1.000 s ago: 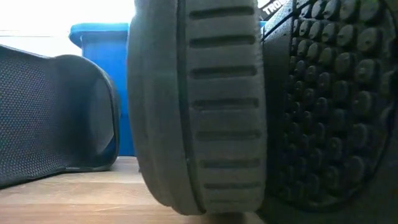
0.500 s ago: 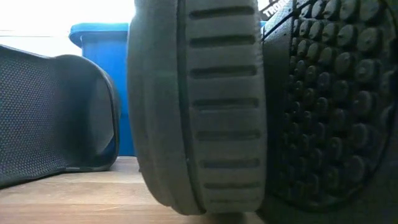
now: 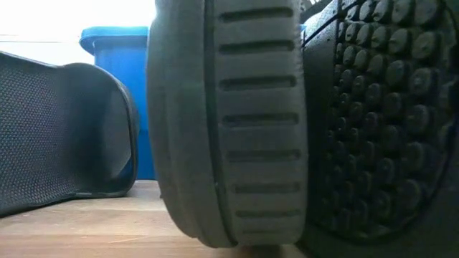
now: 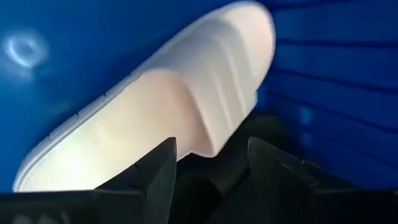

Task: Pick and place slides into bin
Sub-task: Put the pink slide into the blue bin

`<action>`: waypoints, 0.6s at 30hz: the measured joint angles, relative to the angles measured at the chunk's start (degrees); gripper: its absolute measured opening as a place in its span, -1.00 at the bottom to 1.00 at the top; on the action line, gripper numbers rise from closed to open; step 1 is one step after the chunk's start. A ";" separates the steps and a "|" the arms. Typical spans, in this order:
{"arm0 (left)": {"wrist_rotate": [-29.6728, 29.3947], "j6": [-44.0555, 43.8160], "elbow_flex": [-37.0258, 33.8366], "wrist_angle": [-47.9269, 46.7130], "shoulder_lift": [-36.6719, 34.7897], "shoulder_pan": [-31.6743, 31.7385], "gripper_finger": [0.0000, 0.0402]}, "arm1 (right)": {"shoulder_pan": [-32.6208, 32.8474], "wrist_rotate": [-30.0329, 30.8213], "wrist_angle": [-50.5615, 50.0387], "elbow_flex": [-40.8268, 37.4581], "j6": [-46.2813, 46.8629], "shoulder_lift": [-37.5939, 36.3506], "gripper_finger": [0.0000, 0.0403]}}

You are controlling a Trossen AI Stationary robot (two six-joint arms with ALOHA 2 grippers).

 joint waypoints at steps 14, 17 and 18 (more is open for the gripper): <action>-0.07 -0.14 -0.21 -0.07 0.58 0.00 0.29 | -0.46 -33.17 18.84 2.70 -4.41 -9.27 -0.10; -0.14 -0.12 -0.22 0.08 0.95 0.00 0.29 | 0.01 -40.74 23.02 2.97 -4.21 -10.52 -0.10; -0.15 -0.08 -0.22 0.06 1.00 0.00 0.29 | 0.39 -40.62 23.51 3.14 -4.08 -11.04 -0.10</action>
